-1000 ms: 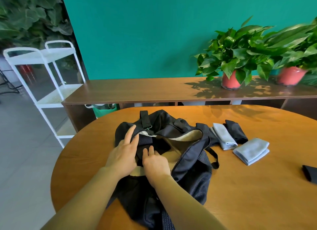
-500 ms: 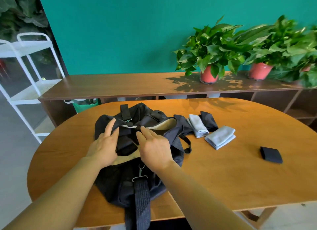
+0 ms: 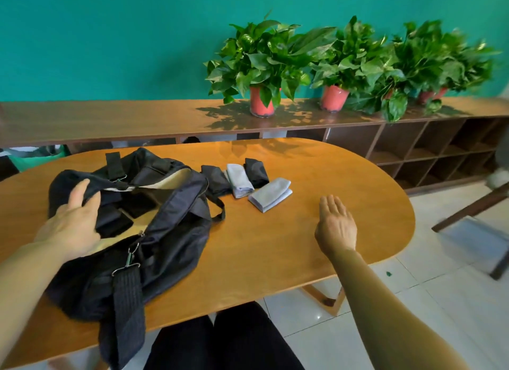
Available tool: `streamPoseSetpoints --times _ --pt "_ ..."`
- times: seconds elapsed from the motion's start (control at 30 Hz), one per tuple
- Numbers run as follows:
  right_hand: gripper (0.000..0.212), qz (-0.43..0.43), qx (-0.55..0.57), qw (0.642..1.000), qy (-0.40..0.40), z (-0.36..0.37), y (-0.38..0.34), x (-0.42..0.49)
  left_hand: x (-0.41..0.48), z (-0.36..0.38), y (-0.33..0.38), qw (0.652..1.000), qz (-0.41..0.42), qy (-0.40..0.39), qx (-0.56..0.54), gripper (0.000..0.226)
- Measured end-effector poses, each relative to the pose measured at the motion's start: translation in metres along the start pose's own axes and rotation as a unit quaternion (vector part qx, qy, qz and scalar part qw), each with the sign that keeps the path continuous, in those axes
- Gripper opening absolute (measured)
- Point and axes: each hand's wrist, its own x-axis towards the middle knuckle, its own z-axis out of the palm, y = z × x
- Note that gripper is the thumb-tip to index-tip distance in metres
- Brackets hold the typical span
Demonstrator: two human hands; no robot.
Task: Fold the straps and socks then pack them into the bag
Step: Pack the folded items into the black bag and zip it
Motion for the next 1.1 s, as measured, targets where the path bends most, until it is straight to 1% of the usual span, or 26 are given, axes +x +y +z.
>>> streamPoseSetpoints --times 0.07,0.13,0.2,0.3,0.43,0.53,0.6,0.67,0.7,0.73,0.8,0.9,1.1 --pt "0.056 0.018 -0.018 0.999 -0.044 0.004 0.014 0.0 0.005 0.005 -0.003 1.0 -0.01 -0.002 -0.002 0.09" --pt "0.057 0.019 -0.037 0.997 -0.062 0.011 0.021 0.001 0.006 0.009 -0.001 1.0 -0.015 0.002 0.0 0.092" --pt "0.057 0.021 -0.053 0.996 -0.075 0.015 0.026 0.004 0.004 0.01 0.004 0.999 -0.019 0.008 0.032 0.092" --pt "0.057 0.025 -0.064 0.992 -0.104 0.02 0.031 0.008 0.006 0.012 0.002 0.998 -0.031 -0.009 0.06 0.093" --pt "0.058 0.014 -0.07 0.992 -0.106 0.026 0.035 0.017 0.017 0.017 -0.009 0.995 -0.023 -0.023 0.092 0.095" --pt "0.056 0.014 -0.062 0.991 -0.115 0.029 0.035 0.024 0.016 0.014 -0.003 0.99 -0.011 0.0 0.139 0.095" --pt "0.055 0.017 -0.056 0.991 -0.121 0.03 0.035 0.028 0.018 0.01 0.0 0.985 -0.002 0.005 0.17 0.09" --pt "0.052 0.019 -0.046 0.991 -0.121 0.032 0.034 0.03 0.019 0.008 0.003 0.985 -0.001 0.016 0.173 0.075" --pt "0.048 0.022 -0.039 0.992 -0.116 0.032 0.033 0.031 0.018 0.005 0.006 0.984 0.003 0.027 0.179 0.066" --pt "0.043 0.022 -0.035 0.993 -0.108 0.031 0.032 0.032 0.016 0.003 0.009 0.985 0.006 0.023 0.169 0.058" --pt "0.03 0.018 -0.036 0.995 -0.093 0.027 0.027 0.032 0.014 -0.001 0.015 0.986 0.015 0.027 0.162 0.049" --pt "0.021 0.02 -0.042 0.995 -0.091 0.019 0.014 0.027 0.006 -0.013 0.029 0.985 0.005 0.035 0.169 0.043" --pt "0.021 0.022 -0.076 0.992 -0.099 0.017 -0.024 0.006 -0.009 -0.035 0.044 0.987 0.002 -0.009 0.161 0.043"
